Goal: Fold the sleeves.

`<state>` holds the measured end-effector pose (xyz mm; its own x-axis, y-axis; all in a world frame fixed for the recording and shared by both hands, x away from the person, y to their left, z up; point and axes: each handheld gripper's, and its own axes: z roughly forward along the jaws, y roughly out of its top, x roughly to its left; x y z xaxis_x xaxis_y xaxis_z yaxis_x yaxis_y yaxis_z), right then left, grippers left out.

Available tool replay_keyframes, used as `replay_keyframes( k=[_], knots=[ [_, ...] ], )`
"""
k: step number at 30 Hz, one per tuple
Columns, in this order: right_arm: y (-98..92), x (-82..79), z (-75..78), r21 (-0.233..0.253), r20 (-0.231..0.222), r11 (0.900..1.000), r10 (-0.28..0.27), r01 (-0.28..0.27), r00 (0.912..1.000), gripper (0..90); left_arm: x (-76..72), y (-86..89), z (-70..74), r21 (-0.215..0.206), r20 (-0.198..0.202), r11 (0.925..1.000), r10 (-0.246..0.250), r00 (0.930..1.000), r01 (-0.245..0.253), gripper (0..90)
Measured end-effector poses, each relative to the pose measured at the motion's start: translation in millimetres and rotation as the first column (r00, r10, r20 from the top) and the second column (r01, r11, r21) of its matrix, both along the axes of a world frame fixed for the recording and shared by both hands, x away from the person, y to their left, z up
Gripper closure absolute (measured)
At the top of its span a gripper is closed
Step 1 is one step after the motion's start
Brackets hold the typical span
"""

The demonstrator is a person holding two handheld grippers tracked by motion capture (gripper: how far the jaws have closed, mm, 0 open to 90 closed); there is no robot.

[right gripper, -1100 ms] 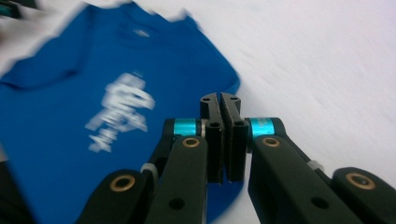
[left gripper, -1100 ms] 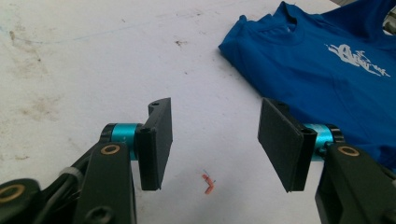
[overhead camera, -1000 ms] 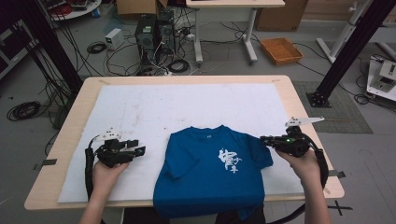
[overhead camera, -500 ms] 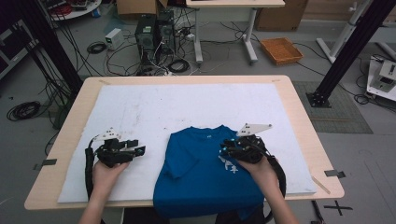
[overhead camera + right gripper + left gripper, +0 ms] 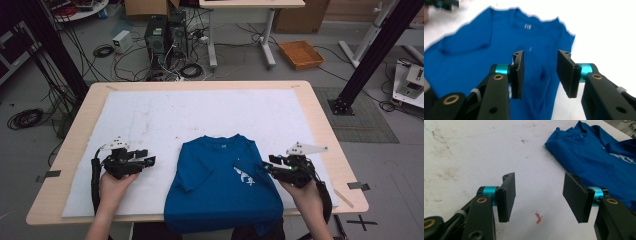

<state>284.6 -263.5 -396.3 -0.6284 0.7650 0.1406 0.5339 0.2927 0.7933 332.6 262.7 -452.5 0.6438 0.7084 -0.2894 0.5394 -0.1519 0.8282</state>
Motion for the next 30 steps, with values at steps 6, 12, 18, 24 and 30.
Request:
replay_keyframes(
  k=[6,12,18,24,30],
  knots=[
    [22.6,-23.5,-15.7,-0.179,0.106,0.984,0.005,0.014,0.9944,64.1,-0.5,-1.6,0.2,0.013,0.003,0.9999,0.002,1.0,-0.003,43.0],
    [30.9,-12.1,-34.0,-0.27,0.059,0.963,0.005,0.011,0.9982,85.7,-0.4,-1.9,0.0,0.013,0.003,0.9999,0.006,1.0,-0.006,43.0],
    [34.4,-27.3,-25.6,-0.227,0.1,0.956,0.214,-0.187,0.9717,88.2,0.2,-1.6,-0.1,0.013,-0.004,0.9999,0.01,0.9999,-0.01,42.6],
    [32.4,-27.3,-31.8,-0.215,0.006,0.869,0.458,-0.446,0.8889,72.3,0.1,-1.8,-0.1,0.018,0.0,0.9998,0.009,1.0,-0.009,41.2],
    [19.0,-13.5,-23.4,-0.091,0.052,0.965,0.251,-0.246,0.9666,69.4,0.3,-1.7,-0.2,0.013,-0.006,0.9998,0.017,0.9998,-0.017,41.1]
  ],
)
